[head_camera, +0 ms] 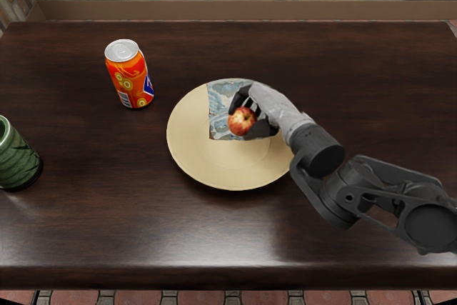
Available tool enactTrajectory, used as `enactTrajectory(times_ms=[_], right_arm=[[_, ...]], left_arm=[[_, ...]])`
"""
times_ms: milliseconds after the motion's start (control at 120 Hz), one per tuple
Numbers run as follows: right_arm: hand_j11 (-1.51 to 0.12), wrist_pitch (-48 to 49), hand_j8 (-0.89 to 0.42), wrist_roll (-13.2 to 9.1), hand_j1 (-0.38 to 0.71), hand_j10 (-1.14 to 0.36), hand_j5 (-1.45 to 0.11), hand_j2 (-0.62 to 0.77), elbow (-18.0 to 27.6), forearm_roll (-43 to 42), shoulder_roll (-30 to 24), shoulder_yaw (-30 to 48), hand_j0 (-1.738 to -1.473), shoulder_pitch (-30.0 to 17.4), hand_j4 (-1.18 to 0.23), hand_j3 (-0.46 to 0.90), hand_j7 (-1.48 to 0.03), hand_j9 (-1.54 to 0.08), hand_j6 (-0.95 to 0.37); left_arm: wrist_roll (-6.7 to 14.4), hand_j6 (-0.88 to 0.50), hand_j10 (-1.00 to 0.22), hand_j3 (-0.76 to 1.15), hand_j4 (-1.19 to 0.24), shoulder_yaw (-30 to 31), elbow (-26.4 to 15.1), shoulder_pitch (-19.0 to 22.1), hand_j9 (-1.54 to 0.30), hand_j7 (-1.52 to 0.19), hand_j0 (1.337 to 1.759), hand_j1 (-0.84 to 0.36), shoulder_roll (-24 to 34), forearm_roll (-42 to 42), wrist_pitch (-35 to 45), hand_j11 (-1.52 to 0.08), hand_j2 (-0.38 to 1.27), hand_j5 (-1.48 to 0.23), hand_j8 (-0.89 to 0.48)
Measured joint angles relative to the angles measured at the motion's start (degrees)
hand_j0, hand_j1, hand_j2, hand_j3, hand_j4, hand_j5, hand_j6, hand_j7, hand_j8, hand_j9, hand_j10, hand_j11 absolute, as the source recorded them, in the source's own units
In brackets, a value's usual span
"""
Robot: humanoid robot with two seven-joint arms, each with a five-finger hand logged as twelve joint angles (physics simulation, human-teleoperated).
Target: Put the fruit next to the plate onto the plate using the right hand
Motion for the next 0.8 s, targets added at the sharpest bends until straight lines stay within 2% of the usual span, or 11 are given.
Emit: enactTrajectory(times_ms=[442,483,658,800], right_arm=[[-0.92,-0.02,-0.39,-0.01,0.29,-0.63,-0.94,0.32,-1.01,-0.23,0.34,-0.87,-1.657,-1.91,-0.67,0.00,-0.90,-0.91,-0.42],[-0.87,-0.02,-0.40,-0.01,0.29,-0.61,-0.89,0.32,-1.10,-0.25,0.44,-0.98,-1.658,-1.85,-0.64,0.00,-0.86,-0.87,-0.43],[-0.64,0.10,-0.38,0.01,0.17,-0.47,-0.65,0.10,-0.74,-0.32,0.71,-1.06,-1.658,-1.37,-0.48,0.00,-0.64,-0.64,-0.39],[-0.53,0.19,-0.35,0.01,0.10,-0.39,-0.53,0.02,0.44,-0.16,0.36,-0.48,-1.658,-0.92,-0.40,0.00,-0.53,-0.53,-0.36]], left_arm=[[0.00,-0.01,-0.01,0.00,-0.01,0.01,0.00,-0.03,-0.01,-0.01,1.658,0.34,0.00,0.00,0.00,-0.01,0.00,-0.01,-0.01],[0.00,-0.01,-0.01,0.00,-0.01,0.01,0.00,-0.03,-0.01,-0.01,1.658,0.34,0.00,0.00,0.00,-0.01,0.00,-0.01,-0.01],[0.00,-0.01,-0.01,0.00,-0.01,0.01,0.00,-0.01,-0.01,-0.01,1.658,0.34,0.00,0.00,0.00,-0.01,0.00,-0.01,-0.01],[0.00,-0.01,-0.01,0.00,-0.01,0.00,0.00,-0.03,-0.01,-0.01,1.658,0.34,0.00,0.00,0.00,-0.01,0.00,-0.01,-0.01]])
